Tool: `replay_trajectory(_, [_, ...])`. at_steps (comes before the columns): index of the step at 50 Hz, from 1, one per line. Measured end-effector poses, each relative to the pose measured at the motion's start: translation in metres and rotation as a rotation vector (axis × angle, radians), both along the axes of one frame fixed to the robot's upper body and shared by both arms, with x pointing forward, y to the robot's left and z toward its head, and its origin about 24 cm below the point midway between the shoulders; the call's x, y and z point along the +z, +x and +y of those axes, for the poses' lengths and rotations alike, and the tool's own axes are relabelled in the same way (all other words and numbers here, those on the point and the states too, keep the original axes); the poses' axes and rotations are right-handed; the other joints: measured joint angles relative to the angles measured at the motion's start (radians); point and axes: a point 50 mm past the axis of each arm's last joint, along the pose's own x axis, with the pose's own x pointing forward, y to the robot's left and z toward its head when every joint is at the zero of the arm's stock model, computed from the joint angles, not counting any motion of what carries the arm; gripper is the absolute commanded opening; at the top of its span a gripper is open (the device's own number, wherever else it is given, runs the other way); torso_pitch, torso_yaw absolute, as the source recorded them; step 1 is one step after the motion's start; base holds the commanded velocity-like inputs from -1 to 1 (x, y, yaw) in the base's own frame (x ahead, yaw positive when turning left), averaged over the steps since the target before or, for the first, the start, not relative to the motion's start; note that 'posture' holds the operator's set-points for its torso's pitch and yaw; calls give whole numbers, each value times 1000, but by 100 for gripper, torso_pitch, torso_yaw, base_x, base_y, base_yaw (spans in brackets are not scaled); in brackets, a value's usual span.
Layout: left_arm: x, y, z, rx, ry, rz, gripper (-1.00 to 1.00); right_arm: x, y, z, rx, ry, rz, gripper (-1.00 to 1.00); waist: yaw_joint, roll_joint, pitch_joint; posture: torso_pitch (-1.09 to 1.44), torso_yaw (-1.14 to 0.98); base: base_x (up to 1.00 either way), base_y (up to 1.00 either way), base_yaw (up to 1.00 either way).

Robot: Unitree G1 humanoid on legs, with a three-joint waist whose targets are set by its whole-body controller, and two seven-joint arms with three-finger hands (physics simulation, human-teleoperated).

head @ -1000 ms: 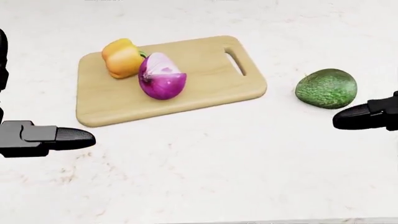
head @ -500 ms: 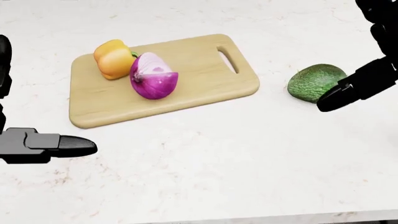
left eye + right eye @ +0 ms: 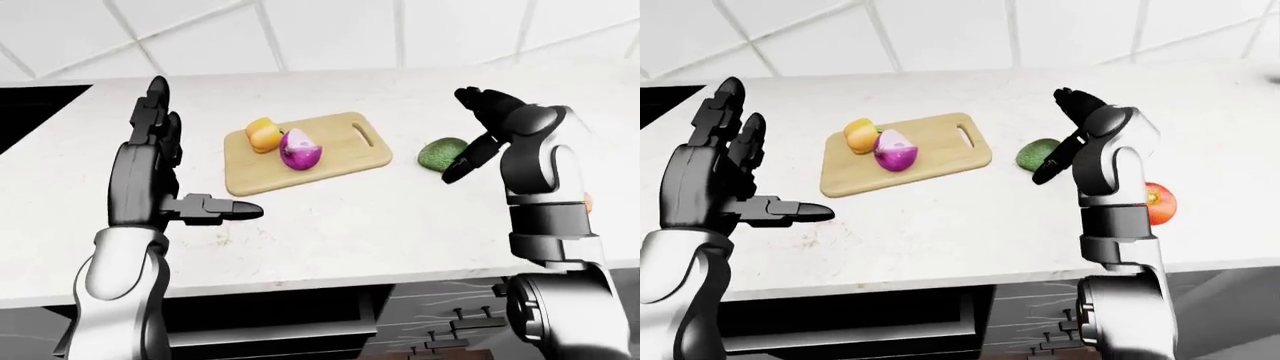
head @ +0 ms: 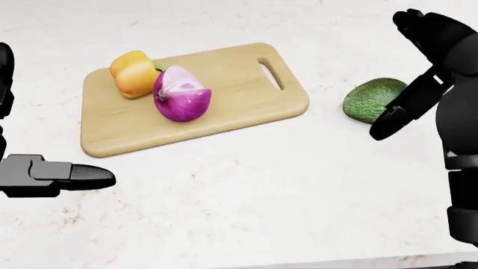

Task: Place the avocado, onion, tomato and bell pepper on the cutting board.

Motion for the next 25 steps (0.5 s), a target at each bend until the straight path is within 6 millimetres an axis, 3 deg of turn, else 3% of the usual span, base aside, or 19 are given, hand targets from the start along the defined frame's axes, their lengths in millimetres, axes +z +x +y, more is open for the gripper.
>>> replay_trajectory(25, [-3,-1,2,7,6,8,100,-31,15,1,8,-46,82,100,2,0,-1,0,0,0,0,0])
